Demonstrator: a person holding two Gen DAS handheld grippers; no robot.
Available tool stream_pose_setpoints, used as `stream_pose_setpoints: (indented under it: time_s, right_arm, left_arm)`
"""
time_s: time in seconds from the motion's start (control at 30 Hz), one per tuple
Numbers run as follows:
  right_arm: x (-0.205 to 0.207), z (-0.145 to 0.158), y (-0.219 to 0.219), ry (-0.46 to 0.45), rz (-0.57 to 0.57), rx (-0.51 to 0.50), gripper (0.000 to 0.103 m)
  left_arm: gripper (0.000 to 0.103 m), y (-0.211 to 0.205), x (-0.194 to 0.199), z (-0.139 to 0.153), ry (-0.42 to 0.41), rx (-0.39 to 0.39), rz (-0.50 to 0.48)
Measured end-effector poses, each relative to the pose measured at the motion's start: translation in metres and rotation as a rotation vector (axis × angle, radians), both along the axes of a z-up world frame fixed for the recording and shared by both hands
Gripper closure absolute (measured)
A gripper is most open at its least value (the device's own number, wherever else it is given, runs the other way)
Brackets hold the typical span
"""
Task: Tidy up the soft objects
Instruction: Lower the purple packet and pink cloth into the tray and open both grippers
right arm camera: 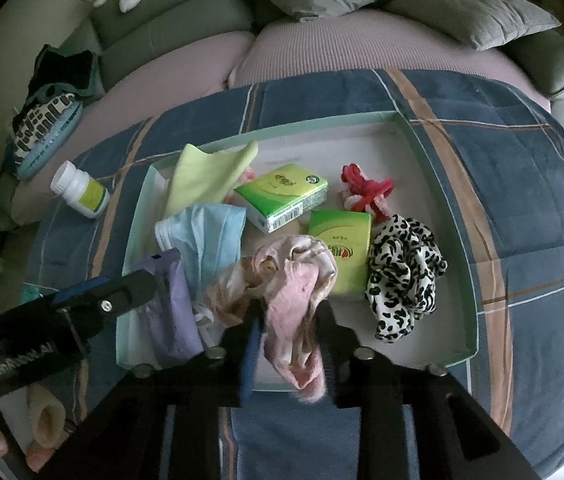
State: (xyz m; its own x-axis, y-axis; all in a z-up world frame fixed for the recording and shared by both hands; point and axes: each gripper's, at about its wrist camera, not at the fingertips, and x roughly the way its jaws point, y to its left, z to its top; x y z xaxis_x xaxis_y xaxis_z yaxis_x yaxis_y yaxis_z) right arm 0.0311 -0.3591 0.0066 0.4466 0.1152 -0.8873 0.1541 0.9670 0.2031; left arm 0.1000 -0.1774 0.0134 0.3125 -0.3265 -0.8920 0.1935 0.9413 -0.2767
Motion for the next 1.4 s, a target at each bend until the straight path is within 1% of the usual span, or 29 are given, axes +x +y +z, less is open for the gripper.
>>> stream_pose_setpoints:
  time_s: [0.3,0.33,0.37,0.4,0.47,0.53,0.63,0.67,0.7,0.77,0.8,0.87,0.9,0.93,1.0,1.27,1.4]
  right_arm:
    - [0.001,-0.001,0.001,0.002,0.008,-0.01,0.069]
    - [0.001,-0.001,0.001,0.003,0.008,-0.011,0.063]
    - [0.001,-0.001,0.0,0.002,0.006,-0.012,0.048]
    - [0.001,-0.001,0.001,0.002,0.006,-0.014,0.043]
    - [0.001,-0.001,0.001,-0.002,0.011,-0.019,0.041]
    - [0.002,-0.001,0.001,-0.004,0.015,-0.018,0.04]
    - [0.002,-0.002,0.003,-0.005,0.022,-0.019,0.036]
    - [0.002,-0.002,0.003,-0.006,0.023,-0.021,0.034]
    - [0.002,-0.002,0.003,-0.008,0.025,-0.021,0.033]
    - [0.002,-0.002,0.004,-0.014,0.027,-0.022,0.025]
    - [0.002,-0.001,0.004,-0.017,0.027,-0.022,0.023]
    - [0.001,0.0,0.005,-0.025,0.025,-0.021,0.012]
    - [0.001,0.001,0.004,-0.029,0.023,-0.019,0.009]
    - [0.0,0.002,0.004,-0.035,0.021,-0.016,0.001]
    - [-0.002,0.003,0.004,-0.045,0.018,-0.013,0.0]
    - [-0.019,0.0,0.006,-0.039,-0.002,-0.008,0.0]
    - [-0.027,-0.002,0.011,-0.03,0.004,-0.024,0.0]
  left_arm:
    - [0.032,0.009,0.003,-0.001,-0.005,0.01,0.037]
    - [0.032,0.01,0.004,-0.001,-0.007,0.013,0.041]
    - [0.032,0.011,0.004,-0.002,-0.007,0.016,0.045]
    - [0.028,0.012,0.004,-0.002,-0.009,0.022,0.051]
    - [0.021,0.013,0.004,-0.002,-0.016,0.036,0.059]
    - [0.021,0.015,0.005,-0.002,-0.024,0.045,0.063]
    - [0.02,0.017,0.005,-0.002,-0.034,0.058,0.073]
    - [0.016,0.017,0.005,-0.003,-0.035,0.065,0.075]
    - [0.009,0.018,0.005,-0.003,-0.039,0.074,0.08]
    - [0.007,0.02,0.006,-0.003,-0.046,0.091,0.092]
    - [0.007,0.022,0.006,-0.002,-0.052,0.094,0.097]
    - [0.006,0.025,0.005,0.001,-0.071,0.094,0.113]
    - [0.006,0.028,0.005,0.002,-0.08,0.093,0.125]
    - [0.005,0.029,0.005,0.003,-0.083,0.093,0.132]
    - [0.0,0.032,0.003,0.003,-0.09,0.092,0.144]
    - [0.0,0.042,-0.015,0.003,-0.105,0.137,0.156]
    - [0.0,0.049,-0.025,0.004,-0.111,0.173,0.19]
